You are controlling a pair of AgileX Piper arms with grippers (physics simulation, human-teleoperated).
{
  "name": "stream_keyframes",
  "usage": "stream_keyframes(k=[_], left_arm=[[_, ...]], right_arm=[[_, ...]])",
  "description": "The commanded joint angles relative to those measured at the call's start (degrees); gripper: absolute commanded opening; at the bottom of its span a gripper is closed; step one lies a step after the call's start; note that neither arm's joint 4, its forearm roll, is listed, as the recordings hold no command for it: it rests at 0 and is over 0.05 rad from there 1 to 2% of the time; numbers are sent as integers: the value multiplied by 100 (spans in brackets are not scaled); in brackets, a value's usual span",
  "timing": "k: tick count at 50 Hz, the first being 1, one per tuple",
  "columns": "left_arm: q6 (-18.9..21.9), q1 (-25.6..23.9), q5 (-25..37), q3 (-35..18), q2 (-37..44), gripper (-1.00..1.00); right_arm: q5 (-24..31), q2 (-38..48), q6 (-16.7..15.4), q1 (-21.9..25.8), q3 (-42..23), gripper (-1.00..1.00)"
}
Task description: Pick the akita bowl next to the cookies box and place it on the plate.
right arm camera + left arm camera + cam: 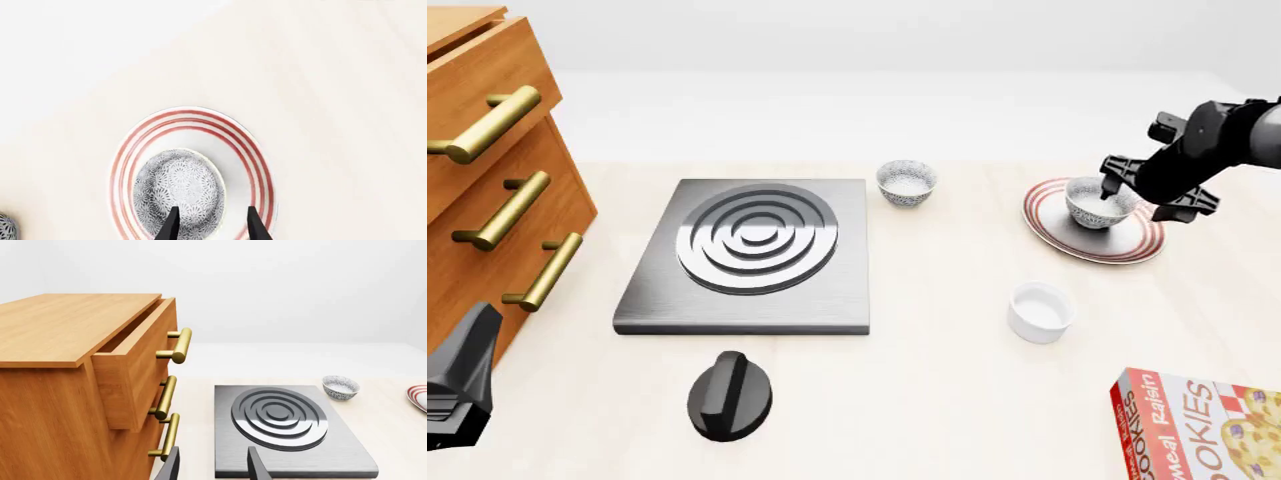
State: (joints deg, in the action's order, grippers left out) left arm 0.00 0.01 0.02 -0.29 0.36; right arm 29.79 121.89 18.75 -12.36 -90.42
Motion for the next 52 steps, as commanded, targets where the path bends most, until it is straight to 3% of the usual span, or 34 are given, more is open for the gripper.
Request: stream_keyframes(k=[1, 18, 32, 38, 41, 43, 52], left_arm=[[-1, -1, 0, 0, 1, 100], [0, 0, 0, 0, 0, 100], [0, 0, 0, 0, 1, 100], [0, -1, 0, 0, 0, 100], [1, 0, 0, 0, 0, 100], [0, 0, 0, 0, 0, 100], [-1, 1, 0, 0, 0, 100]], right_arm=[[-554, -626, 134, 213, 897, 100], [-804, -1771, 140, 266, 2080, 100], [-1247, -3708, -78, 265, 3795, 100], [-1353, -4345, 18, 338, 4303, 100], [-1324, -4683, -349, 109, 4427, 100], [-1401, -4995, -173, 274, 4641, 100], [-1456, -5870, -270, 319, 5113, 100]])
